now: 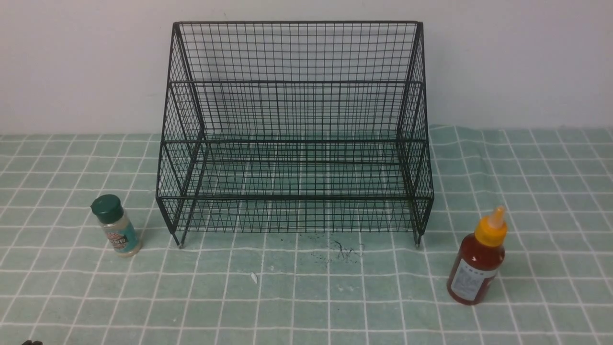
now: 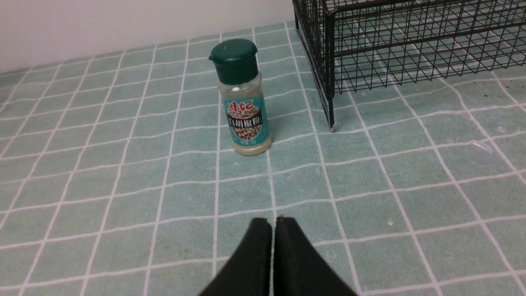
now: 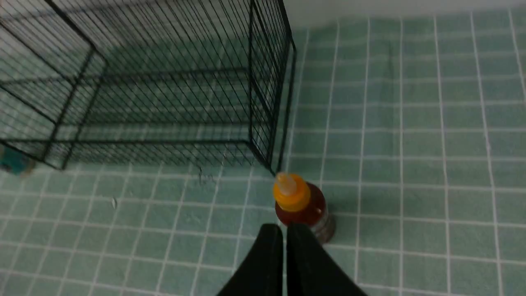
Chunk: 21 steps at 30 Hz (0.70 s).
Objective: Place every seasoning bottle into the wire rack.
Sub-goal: Use the right arm to grab the condiment bottle closest to it
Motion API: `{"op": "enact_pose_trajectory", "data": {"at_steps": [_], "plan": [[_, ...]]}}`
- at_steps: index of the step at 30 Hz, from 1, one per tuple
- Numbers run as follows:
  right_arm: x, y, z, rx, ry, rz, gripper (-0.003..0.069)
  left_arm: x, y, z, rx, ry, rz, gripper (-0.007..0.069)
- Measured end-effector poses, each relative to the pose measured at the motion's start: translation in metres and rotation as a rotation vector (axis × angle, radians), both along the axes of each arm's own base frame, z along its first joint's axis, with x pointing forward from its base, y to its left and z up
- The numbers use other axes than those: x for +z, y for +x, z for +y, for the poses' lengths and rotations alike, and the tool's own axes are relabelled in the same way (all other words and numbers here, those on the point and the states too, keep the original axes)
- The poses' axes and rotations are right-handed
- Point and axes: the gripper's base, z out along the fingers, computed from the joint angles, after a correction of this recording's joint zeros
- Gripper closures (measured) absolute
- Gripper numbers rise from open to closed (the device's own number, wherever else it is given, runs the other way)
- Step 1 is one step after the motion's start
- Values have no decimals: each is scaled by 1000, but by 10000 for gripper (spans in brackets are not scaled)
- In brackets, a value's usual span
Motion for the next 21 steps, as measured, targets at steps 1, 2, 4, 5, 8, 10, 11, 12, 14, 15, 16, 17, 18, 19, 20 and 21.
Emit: {"op": "enact_pose_trajectory", "data": {"at_steps": [1, 2, 4, 5, 8, 10, 11, 12, 14, 15, 16, 17, 18, 19, 20, 21], "plan": [[2, 24, 2, 41, -44, 29, 604, 0, 0, 0, 0, 0, 0, 630], [-1, 38, 5, 68, -69, 47, 582, 0, 0, 0, 0, 0, 0, 630], [-6, 53, 9, 101, -92, 75, 555, 0, 0, 0, 0, 0, 0, 630], [-13, 70, 16, 143, -118, 108, 515, 0, 0, 0, 0, 0, 0, 630], [-29, 90, 29, 189, -145, 172, 445, 0, 0, 0, 0, 0, 0, 630], [-48, 105, 43, 213, -179, 240, 353, 0, 0, 0, 0, 0, 0, 630], [-53, 109, 48, 220, -191, 259, 323, 0, 0, 0, 0, 0, 0, 630], [-54, 110, 48, 221, -198, 263, 307, 0, 0, 0, 0, 0, 0, 630], [-67, 119, 56, 224, -218, 305, 246, 0, 0, 0, 0, 0, 0, 630], [-73, 123, 60, 227, -227, 328, 210, 0, 0, 0, 0, 0, 0, 630], [-83, 129, 64, 231, -239, 359, 165, 0, 0, 0, 0, 0, 0, 630], [-90, 133, 67, 233, -244, 382, 140, 0, 0, 0, 0, 0, 0, 630], [-100, 139, 69, 233, -250, 413, 116, 0, 0, 0, 0, 0, 0, 630], [-100, 139, 69, 233, -250, 413, 116, 0, 0, 0, 0, 0, 0, 630], [-107, 143, 70, 233, -256, 434, 106, 0, 0, 0, 0, 0, 0, 630], [-118, 149, 72, 233, -265, 461, 101, 0, 0, 0, 0, 0, 0, 630]]}}
